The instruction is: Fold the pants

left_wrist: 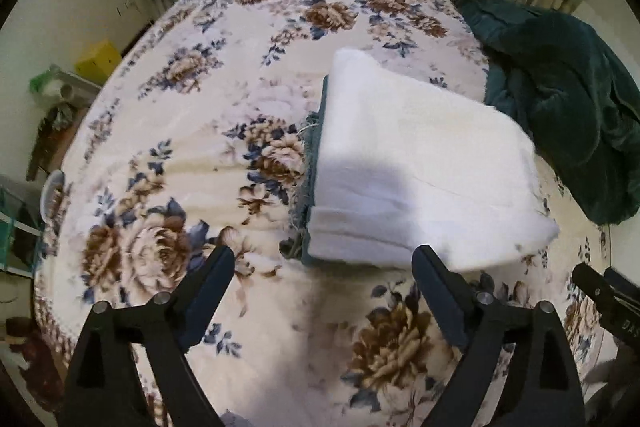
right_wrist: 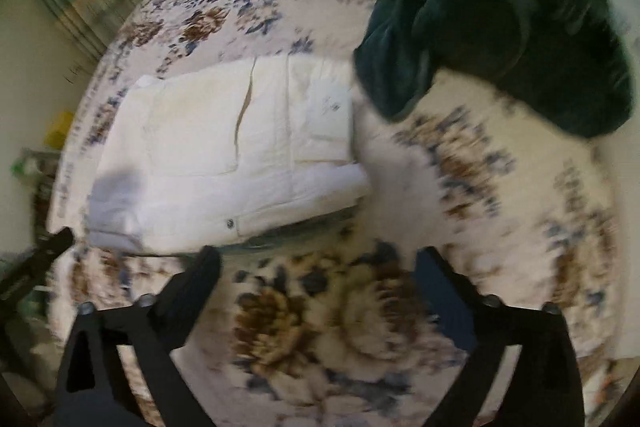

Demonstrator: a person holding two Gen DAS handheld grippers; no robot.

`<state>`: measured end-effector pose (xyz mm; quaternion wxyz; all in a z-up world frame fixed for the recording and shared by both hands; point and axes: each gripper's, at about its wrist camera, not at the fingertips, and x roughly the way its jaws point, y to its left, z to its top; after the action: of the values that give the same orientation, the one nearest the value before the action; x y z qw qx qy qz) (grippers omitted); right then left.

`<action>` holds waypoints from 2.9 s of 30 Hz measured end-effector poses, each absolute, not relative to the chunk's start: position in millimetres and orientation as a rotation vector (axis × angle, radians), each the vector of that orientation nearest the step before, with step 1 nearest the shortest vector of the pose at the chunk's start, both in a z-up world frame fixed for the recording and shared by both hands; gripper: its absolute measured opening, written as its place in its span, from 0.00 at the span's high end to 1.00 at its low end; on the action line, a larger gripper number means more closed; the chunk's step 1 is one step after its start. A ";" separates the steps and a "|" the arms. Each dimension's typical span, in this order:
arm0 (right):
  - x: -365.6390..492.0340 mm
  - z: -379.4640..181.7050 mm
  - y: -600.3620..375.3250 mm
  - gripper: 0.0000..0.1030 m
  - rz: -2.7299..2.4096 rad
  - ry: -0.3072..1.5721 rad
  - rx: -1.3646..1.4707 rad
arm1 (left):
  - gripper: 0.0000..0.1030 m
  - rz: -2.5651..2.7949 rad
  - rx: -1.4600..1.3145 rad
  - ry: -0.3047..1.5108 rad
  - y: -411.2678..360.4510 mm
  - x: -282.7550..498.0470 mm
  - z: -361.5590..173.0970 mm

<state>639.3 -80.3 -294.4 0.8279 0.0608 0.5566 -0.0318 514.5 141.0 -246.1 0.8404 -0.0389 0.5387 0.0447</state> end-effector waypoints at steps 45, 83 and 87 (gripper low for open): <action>158.6 130.9 -77.0 0.00 0.071 0.605 0.001 | 0.02 0.095 -0.038 0.651 82.1 142.0 54.2; 171.1 128.6 -60.0 0.00 0.092 0.623 0.024 | 0.00 0.108 -0.017 0.630 84.3 136.4 65.9; 169.3 128.5 -59.3 0.00 0.094 0.623 0.025 | 0.00 0.110 -0.018 0.630 85.2 132.9 66.2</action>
<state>169.3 -59.3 128.5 0.9507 0.0123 0.3064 0.0463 132.9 85.2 66.2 0.9492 -0.0089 0.3098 0.0541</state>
